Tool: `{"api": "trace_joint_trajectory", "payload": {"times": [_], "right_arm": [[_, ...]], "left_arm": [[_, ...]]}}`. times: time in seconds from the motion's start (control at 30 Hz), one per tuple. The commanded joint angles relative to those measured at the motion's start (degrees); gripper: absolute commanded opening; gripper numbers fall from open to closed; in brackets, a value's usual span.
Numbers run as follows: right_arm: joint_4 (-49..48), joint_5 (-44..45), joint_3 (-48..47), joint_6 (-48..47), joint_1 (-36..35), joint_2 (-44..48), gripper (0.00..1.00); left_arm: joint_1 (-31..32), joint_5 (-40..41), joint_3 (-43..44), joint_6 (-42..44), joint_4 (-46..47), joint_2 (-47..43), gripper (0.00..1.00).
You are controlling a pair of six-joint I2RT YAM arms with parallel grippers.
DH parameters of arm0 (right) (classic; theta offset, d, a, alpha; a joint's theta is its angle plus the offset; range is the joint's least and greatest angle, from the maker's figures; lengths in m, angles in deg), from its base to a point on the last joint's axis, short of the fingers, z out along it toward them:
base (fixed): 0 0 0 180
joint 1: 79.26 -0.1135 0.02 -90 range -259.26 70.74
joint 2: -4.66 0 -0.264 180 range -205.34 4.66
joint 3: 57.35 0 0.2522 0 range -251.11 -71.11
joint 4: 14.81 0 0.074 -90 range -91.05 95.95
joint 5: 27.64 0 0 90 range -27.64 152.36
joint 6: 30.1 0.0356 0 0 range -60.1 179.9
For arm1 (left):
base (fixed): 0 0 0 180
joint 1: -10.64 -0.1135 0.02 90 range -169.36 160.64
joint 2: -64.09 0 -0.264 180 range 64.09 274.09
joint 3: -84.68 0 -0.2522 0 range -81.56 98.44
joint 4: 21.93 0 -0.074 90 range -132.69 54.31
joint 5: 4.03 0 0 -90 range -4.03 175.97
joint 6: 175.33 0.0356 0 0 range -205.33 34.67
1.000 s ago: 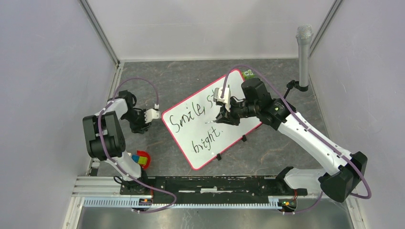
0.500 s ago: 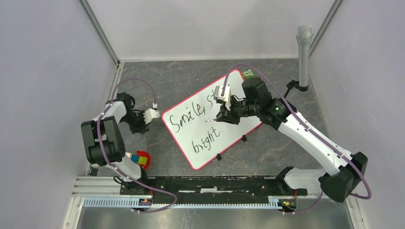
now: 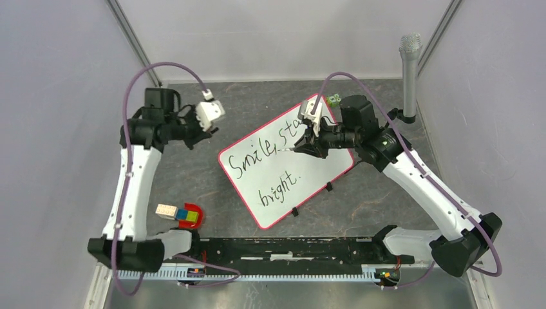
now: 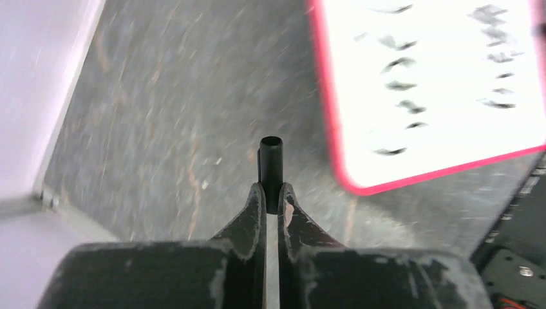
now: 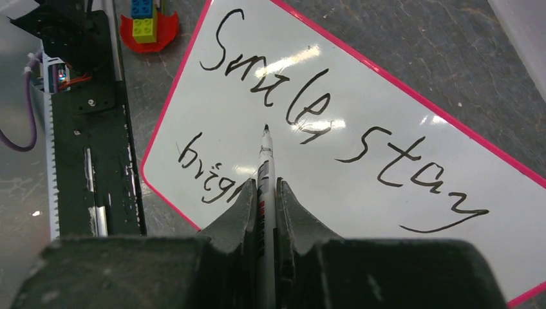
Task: Write a sentence on the whiteboard
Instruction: Close the whiteboard marker at the center of the board.
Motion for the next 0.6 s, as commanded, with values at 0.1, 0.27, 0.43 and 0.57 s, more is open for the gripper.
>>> {"api": "trace_joint_trajectory", "payload": {"times": [0.1, 0.27, 0.43, 0.57], "right_arm": [[-7.32, -6.57, 1.99, 8.37, 0.11, 3.71, 0.0], [-8.57, -10.3, 2.64, 13.67, 0.11, 2.82, 0.0], [-12.89, -14.87, 6.54, 21.21, 0.03, 2.61, 0.0], [-15.63, -16.92, 9.21, 25.24, 0.03, 2.36, 0.0]], "left_arm": [[23.35, 8.57, 0.63, -15.44, -6.03, -4.46, 0.02], [35.31, 12.22, 2.15, -15.65, -10.39, -1.34, 0.02], [42.22, 14.56, 2.05, -16.49, -8.29, -0.78, 0.02], [44.91, 14.63, 2.06, -16.58, -6.87, -0.78, 0.02]]}}
